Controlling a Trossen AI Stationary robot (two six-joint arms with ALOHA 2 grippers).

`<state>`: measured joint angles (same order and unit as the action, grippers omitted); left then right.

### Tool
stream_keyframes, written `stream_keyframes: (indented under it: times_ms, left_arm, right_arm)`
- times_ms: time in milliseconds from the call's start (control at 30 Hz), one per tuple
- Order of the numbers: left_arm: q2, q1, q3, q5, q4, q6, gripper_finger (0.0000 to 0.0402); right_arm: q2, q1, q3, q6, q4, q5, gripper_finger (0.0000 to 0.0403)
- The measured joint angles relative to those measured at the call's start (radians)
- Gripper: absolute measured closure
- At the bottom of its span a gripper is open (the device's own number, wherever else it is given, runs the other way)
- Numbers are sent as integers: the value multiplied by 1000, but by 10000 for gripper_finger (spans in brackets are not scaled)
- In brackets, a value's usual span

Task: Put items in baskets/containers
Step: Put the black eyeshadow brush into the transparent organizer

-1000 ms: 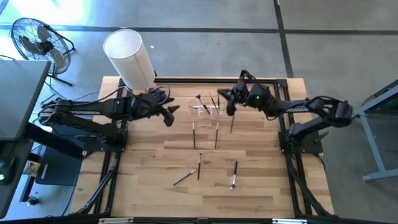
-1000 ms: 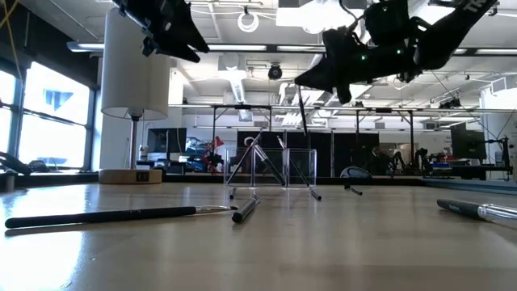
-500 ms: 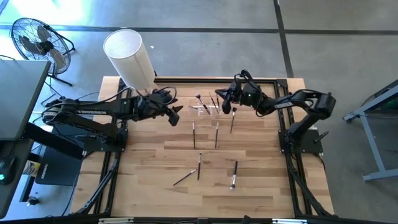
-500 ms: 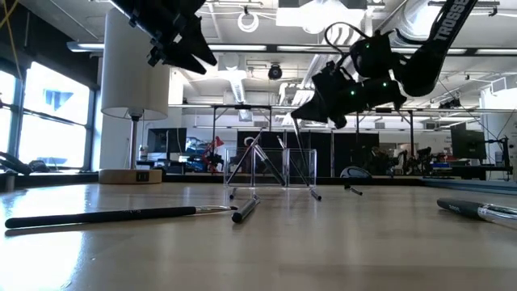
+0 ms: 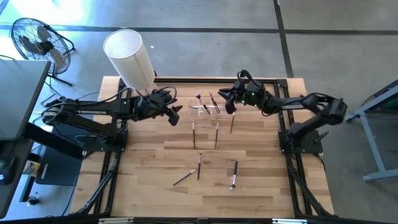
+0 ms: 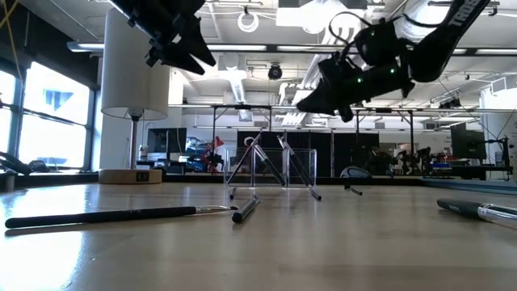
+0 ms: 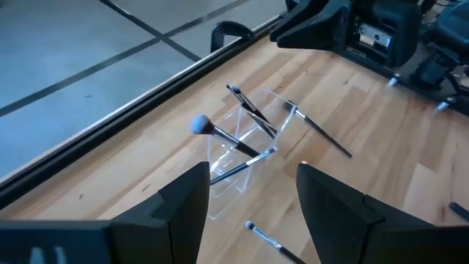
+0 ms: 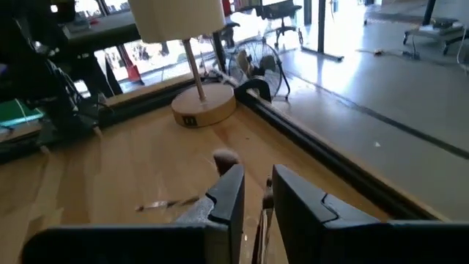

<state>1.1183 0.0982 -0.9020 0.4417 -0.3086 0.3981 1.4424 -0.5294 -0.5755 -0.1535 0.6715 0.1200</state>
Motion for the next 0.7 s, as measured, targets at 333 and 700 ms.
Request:
stream_keyframes:
  times_ms: [333,700]
  left_arm:
    - [0,-36,0,-44,-43,59,200]
    - [165,-186,1,33,-68,420,200]
  right_arm:
    - [-249,283,-103,-133,-863,-364,393]
    - [-258,513,-108,-531,-1328,-428,397]
